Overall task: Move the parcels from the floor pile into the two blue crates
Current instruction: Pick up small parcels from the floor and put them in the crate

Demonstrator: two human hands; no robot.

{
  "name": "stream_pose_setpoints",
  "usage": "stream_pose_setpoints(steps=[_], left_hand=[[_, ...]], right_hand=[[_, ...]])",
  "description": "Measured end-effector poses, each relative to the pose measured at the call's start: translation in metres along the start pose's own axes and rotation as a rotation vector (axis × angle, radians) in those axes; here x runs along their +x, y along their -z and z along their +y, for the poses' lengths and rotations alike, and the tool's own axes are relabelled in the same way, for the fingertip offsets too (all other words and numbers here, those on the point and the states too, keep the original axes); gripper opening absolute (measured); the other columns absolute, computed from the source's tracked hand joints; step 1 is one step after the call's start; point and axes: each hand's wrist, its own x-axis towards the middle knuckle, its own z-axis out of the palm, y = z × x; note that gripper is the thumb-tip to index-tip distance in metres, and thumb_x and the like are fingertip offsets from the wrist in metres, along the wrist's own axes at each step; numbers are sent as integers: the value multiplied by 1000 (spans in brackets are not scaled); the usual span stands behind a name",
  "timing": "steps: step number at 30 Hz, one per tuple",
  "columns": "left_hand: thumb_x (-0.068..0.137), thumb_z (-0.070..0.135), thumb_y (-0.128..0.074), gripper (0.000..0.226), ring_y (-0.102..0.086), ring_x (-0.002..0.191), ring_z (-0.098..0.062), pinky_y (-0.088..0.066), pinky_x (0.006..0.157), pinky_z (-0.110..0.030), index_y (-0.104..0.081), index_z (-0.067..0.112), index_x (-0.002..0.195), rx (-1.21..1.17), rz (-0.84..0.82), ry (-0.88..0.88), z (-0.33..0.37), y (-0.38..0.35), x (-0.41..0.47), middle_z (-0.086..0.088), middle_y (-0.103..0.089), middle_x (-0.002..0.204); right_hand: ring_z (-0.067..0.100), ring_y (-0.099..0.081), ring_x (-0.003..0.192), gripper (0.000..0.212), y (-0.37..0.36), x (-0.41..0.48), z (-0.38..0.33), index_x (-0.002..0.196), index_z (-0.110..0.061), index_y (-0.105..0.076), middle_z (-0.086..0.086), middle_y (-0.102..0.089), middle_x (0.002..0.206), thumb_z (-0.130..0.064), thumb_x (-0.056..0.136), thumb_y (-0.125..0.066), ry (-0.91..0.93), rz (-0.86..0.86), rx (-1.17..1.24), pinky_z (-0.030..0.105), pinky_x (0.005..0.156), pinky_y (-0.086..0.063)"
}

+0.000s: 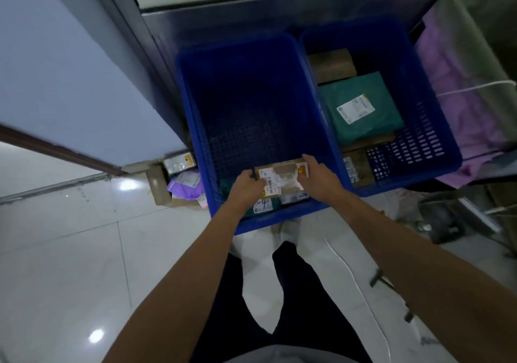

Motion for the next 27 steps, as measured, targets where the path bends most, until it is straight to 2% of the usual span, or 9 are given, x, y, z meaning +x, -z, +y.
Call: stream_pose_setpoints(steps=[2,4,6,8,13,16,18,22,27], left_hand=[[101,22,-53,56,-55,98,-21,-45,82,-38,-30,8,151,-16,-10,34,2,-15,12,-3,-55,118],[102,23,-53,59,-53,96,-19,-46,87,-39,-27,9,153,-9,-5,86,1,-31,28,-9,-48,137],[102,23,-53,59,-54,85,-14,-46,78,-36,-28,9,154,-36,17,132,-3,-49,48,-11,-48,139],[101,22,-53,60,-57,91,-18,-45,74,-34,-28,10,154,-56,23,158,-9,-65,69,-12,-49,137],[98,25,-51,67,-52,125,-29,-46,102,-38,-22,12,157,-22,-21,229,-34,-99,116,-9,-39,152],[100,23,-48,65,-58,110,-22,-49,85,-35,-20,12,157,-8,-53,276,-43,-113,137,-11,-41,151],[101,23,-48,65,-52,122,-25,-41,84,-30,-18,12,158,8,-67,294,-48,-124,151,-10,-34,156],[102,19,-50,56,-41,137,-26,-32,88,-23,-31,12,154,18,-51,276,-59,-141,172,-7,-40,153],[100,26,-54,61,-40,138,-25,-39,95,-28,-30,18,155,61,-54,299,-67,-136,184,-5,-32,159]], right_hand=[[43,-46,128,66,-2,14,11,158,-31,-16,24,-36,150,-35,100,-47,2,-42,-61,45,98,-44],[44,-46,127,66,-4,29,23,158,-31,-15,24,-30,153,-35,100,-46,-15,-80,-110,43,97,-43],[44,-42,130,69,-8,47,39,159,-28,-10,23,-24,156,-36,101,-45,-41,-123,-154,43,98,-41],[45,-41,131,69,-14,67,56,160,-24,-9,23,-21,157,-38,101,-44,-50,-144,-213,43,100,-41],[45,-36,136,71,-40,114,94,159,-19,-6,24,-13,159,-41,103,-41,-52,-253,-465,47,106,-39],[45,-32,139,71,-53,134,104,159,-18,-6,25,-7,161,-42,103,-42,-56,-292,-523,48,108,-36],[45,-29,142,72,-61,147,109,159,-17,-3,27,-4,161,-41,103,-41,-53,-342,-540,48,111,-34],[42,-38,136,70,-73,172,117,159,-18,-5,26,-19,157,-31,100,-41,-52,-403,-604,49,107,-41],[36,-45,131,67,-72,178,111,159,-15,-9,20,-35,153,-26,100,-37,-40,-448,-703,45,103,-45]])
